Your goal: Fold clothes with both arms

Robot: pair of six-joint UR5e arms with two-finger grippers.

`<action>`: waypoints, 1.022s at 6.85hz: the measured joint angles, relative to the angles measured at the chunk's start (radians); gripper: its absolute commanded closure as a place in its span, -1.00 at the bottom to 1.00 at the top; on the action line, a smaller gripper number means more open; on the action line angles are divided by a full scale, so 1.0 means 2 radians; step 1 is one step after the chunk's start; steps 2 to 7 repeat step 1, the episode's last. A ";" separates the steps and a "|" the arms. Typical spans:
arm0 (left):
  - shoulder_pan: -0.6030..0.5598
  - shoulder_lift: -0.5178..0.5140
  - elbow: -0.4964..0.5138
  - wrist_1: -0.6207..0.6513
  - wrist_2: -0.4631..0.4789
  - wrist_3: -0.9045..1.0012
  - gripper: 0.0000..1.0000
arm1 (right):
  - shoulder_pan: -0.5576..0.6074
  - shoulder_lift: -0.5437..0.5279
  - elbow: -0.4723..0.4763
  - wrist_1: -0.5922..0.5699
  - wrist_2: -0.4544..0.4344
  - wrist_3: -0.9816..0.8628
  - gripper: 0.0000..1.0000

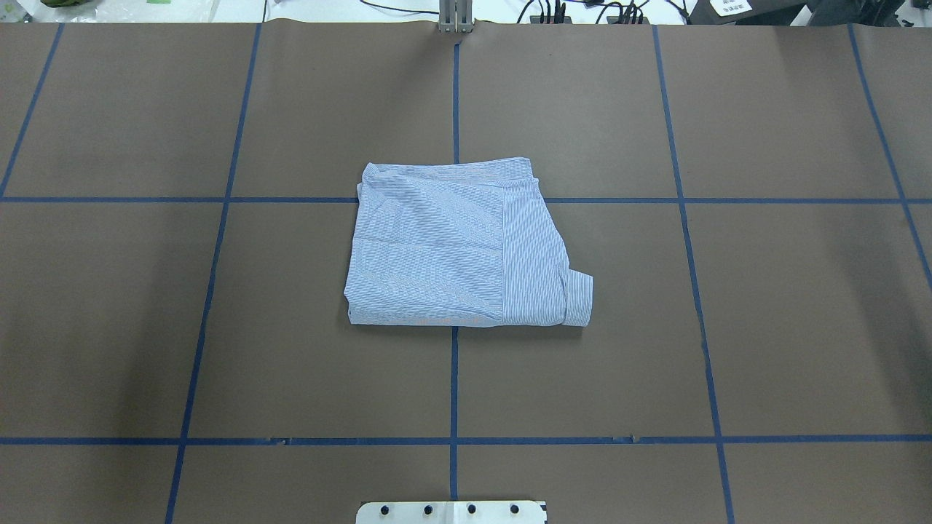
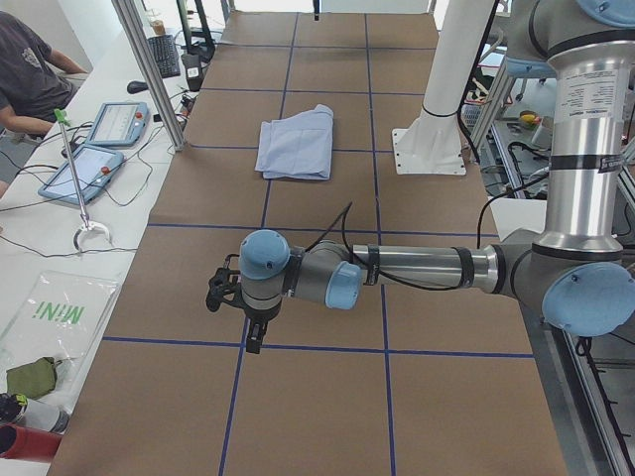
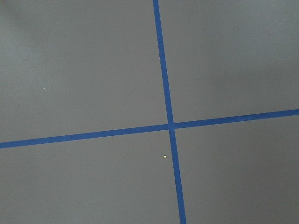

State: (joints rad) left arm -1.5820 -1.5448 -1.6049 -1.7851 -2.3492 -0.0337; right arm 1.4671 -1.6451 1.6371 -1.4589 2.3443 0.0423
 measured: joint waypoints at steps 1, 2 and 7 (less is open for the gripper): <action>0.000 0.000 0.000 0.000 -0.001 0.000 -1.00 | -0.001 0.011 -0.006 -0.001 0.000 0.000 -1.00; 0.000 0.000 0.000 0.000 -0.001 0.000 -1.00 | -0.001 0.011 -0.006 -0.001 0.000 0.000 -1.00; 0.000 0.000 0.000 0.000 -0.001 0.000 -1.00 | -0.001 0.011 -0.006 -0.001 0.000 0.000 -1.00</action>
